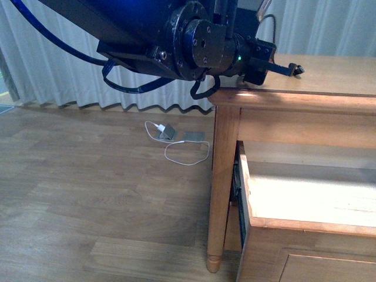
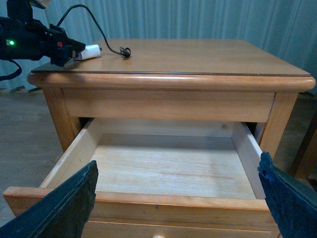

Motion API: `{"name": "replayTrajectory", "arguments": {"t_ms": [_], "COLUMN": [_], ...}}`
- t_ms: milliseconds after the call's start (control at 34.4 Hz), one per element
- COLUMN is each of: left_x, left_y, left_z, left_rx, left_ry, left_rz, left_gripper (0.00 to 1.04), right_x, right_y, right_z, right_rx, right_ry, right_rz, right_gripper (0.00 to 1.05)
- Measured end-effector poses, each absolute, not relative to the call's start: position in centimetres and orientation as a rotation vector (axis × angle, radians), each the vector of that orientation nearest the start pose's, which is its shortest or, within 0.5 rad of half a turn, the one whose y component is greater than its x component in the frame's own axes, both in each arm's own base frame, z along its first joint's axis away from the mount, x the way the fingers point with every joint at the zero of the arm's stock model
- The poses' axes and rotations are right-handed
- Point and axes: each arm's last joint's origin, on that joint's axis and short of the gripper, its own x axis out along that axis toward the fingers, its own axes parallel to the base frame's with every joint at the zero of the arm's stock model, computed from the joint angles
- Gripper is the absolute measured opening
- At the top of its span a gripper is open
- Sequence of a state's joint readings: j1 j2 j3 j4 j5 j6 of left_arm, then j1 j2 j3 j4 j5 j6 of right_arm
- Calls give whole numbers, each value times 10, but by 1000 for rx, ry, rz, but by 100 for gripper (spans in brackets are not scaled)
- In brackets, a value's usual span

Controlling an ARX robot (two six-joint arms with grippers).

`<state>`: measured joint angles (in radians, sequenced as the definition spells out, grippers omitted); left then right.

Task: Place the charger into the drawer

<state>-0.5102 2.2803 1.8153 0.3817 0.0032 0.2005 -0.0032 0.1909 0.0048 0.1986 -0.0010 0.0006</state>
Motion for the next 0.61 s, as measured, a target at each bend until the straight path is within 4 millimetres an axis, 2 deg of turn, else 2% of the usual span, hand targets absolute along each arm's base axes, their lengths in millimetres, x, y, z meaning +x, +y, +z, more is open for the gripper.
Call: {"name": "replayTrajectory", "arguments": {"t_ms": [145,262,465,611], "left_x": [461,454,425,406], "left_y": [-256,-250,-237,-238], "left_z": [240,244,270,286], "left_rx": [210,194,142,103], "left_ry": [23,16,-59,-97], "left_rz": [-514,-519,-549,-584], "left_gripper": [4,4,4,4], "right_x": [109,109,109,109], "right_y": [0,0,0,0], "right_z": [168,168,168,168], "right_rx": [1,1,1,1], "right_ry": [-12,-12,-12,-12], "right_rz": [-3,-2,-3,-3], "right_gripper": [96,96,96,96]}}
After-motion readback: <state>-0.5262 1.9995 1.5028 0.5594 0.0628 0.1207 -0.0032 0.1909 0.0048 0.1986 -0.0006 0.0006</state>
